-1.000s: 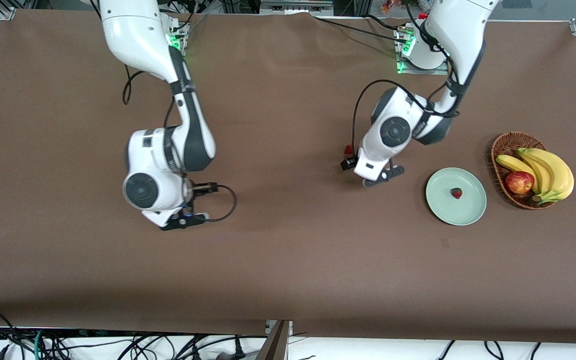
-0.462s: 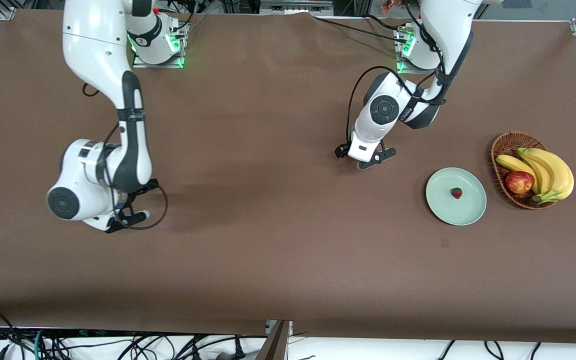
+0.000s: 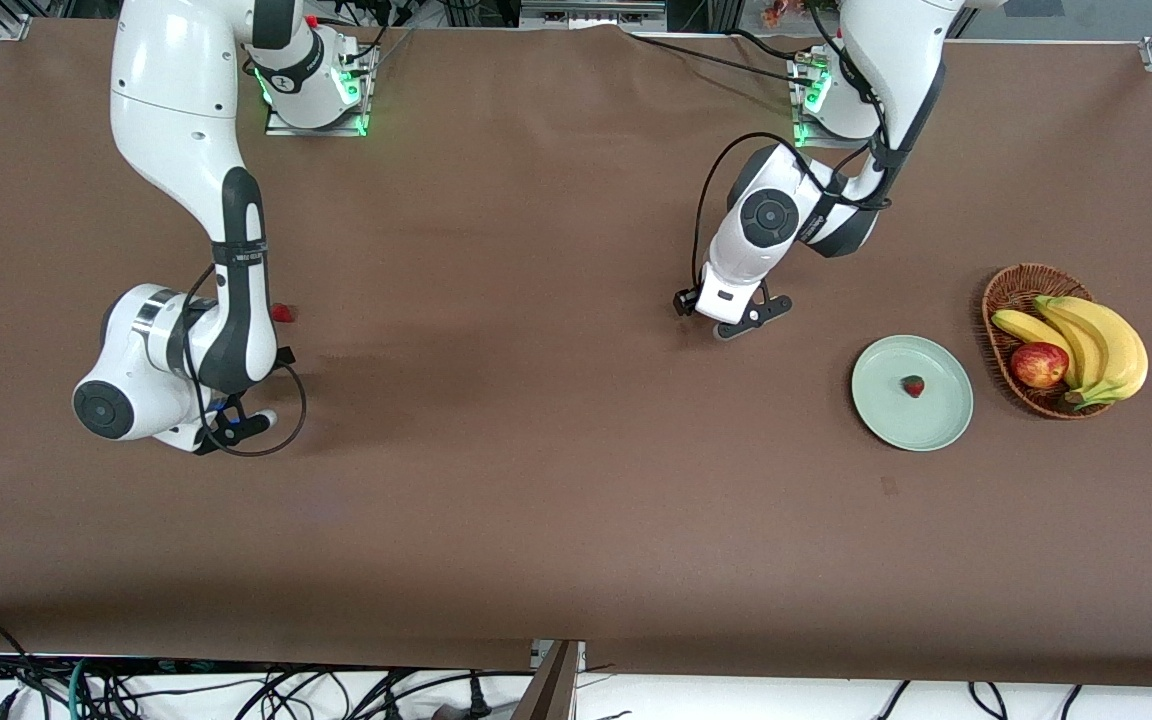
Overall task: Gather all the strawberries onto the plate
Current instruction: 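Grasp the middle strawberry with the left gripper while the right gripper grasps the last, then lower the strawberry onto the plate and open the left gripper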
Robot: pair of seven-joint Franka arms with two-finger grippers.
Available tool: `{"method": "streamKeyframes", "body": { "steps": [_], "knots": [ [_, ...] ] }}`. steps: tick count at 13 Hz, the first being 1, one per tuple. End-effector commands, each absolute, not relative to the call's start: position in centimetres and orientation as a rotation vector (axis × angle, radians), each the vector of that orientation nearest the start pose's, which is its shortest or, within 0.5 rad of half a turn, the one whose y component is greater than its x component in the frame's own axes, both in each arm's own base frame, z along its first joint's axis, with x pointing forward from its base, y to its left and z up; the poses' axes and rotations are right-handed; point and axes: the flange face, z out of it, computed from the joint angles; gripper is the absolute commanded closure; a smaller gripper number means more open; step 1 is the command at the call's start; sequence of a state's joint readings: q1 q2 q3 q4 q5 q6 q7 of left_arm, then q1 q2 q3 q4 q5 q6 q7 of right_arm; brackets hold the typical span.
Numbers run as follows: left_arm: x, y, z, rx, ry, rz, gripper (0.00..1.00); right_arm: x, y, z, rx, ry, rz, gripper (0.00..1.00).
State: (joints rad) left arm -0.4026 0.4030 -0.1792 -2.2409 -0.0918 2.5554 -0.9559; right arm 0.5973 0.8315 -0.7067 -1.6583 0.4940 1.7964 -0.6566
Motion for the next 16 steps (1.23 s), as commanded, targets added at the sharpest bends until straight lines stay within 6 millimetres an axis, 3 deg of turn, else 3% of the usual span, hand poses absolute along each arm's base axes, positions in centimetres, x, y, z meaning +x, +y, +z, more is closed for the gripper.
{"method": "streamKeyframes", "body": {
  "steps": [1, 2, 5, 8, 11, 13, 14, 16],
  "knots": [
    [44.2, -29.7, 17.8, -3.082, -0.692, 0.209, 0.76, 59.6, -0.4, 16.7, -2.890, -0.482, 0.748, 0.00],
    [44.3, -29.7, 17.7, -3.082, -0.688, 0.208, 0.87, 59.2, -0.5, 16.6, -2.890, -0.449, 0.763, 0.00],
    [44.4, -29.6, 18.0, -3.083, -0.683, 0.203, 0.94, 58.5, 0.2, 16.9, -2.928, -0.210, 0.848, 0.00],
    [46.1, -28.2, 21.4, -3.061, -0.642, 0.209, 0.94, 57.6, 0.2, 17.3, -2.934, -0.078, 0.929, 0.00],
    [50.9, -24.5, 26.1, -2.935, -0.444, 0.284, 0.94, 55.9, 0.8, 16.7, -2.945, -0.068, 0.976, 0.00],
    [53.4, -21.5, 28.1, -2.910, -0.356, 0.318, 0.94, 55.3, 0.8, 16.4, -2.950, -0.064, 0.992, 0.04],
    [54.9, -18.1, 28.5, -2.907, -0.271, 0.323, 0.93, 55.3, 0.7, 16.4, -2.951, -0.063, 0.992, 0.21],
    [56.6, -12.3, 28.7, -2.928, -0.116, 0.342, 0.93, 55.3, 0.6, 16.3, -2.951, -0.070, 0.989, 0.43]
  ]
}}
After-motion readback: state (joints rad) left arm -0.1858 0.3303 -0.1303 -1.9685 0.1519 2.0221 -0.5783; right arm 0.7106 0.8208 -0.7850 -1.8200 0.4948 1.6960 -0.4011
